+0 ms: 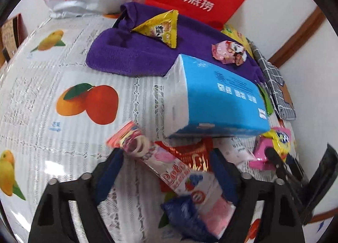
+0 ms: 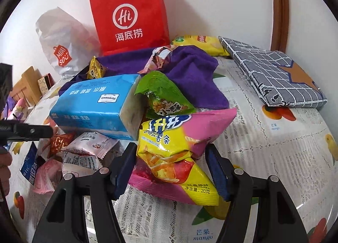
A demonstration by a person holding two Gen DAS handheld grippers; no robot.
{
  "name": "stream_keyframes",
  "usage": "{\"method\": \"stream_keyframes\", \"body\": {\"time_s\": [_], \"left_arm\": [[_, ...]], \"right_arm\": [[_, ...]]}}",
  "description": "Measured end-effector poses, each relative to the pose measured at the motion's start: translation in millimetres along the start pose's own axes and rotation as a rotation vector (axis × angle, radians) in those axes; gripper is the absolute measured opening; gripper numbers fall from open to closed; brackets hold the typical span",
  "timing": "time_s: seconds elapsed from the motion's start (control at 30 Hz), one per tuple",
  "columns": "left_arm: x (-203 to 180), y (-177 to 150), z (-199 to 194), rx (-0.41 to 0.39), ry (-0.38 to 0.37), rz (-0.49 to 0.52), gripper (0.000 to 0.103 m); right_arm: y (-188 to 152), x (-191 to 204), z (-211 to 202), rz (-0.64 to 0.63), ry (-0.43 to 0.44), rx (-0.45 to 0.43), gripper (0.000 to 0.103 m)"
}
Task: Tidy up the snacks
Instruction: 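Grasp the pink Lotso candy stick with the left tool while the right tool grasps the pink-and-yellow chip bag, then lift both held snacks and carry them toward the purple towel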
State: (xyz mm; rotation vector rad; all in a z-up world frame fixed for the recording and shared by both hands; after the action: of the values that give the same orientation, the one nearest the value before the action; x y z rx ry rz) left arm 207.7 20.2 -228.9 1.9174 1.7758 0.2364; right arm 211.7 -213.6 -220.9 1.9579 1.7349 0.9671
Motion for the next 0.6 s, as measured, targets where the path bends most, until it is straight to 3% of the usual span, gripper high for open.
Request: {"method": "stream_keyframes", "body": {"time_s": [0.07, 0.1, 0.17, 0.27, 0.47, 0.6], "left_arm": [[2, -1, 8, 0.027, 0.009, -0.024, 0.059], [2, 0, 7, 0.018, 0.019, -0.023, 0.057], [-1, 0, 6, 0.012, 0.001, -0.008, 0.038], [1, -1, -1, -0.005, 0.004, 0.011, 0.023], [24, -13, -13, -0.005, 0.109, 0.034, 0.021], [34, -19, -7, 0.003, 0.129, 0.044, 0.021]], "right_arm": [[0, -2, 1, 0.014, 0.014, 0.008, 0.066], [0, -3, 1, 0.021, 0.021, 0.01, 0.066], [0, -5, 3, 0.039, 0.038, 0.022, 0.066], [0, -6, 4, 0.056, 0.054, 0.031, 0.066], [-2, -5, 4, 0.055, 0.05, 0.031, 0.066], [-2, -6, 6, 0.054, 0.038, 0.035, 0.066]]}}
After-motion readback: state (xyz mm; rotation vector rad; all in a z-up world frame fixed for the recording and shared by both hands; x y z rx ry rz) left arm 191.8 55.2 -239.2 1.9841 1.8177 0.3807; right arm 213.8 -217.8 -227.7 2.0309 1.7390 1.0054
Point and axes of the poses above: each gripper's, at about its wrist camera, not at the fingertips, and z roughly the way its jaws point, x to its left, y to its top, the point moved 8 cm from there along z, roughly the way its jaws point, and after that the axes turned 15 degrees about z, right-handed, at the moved point
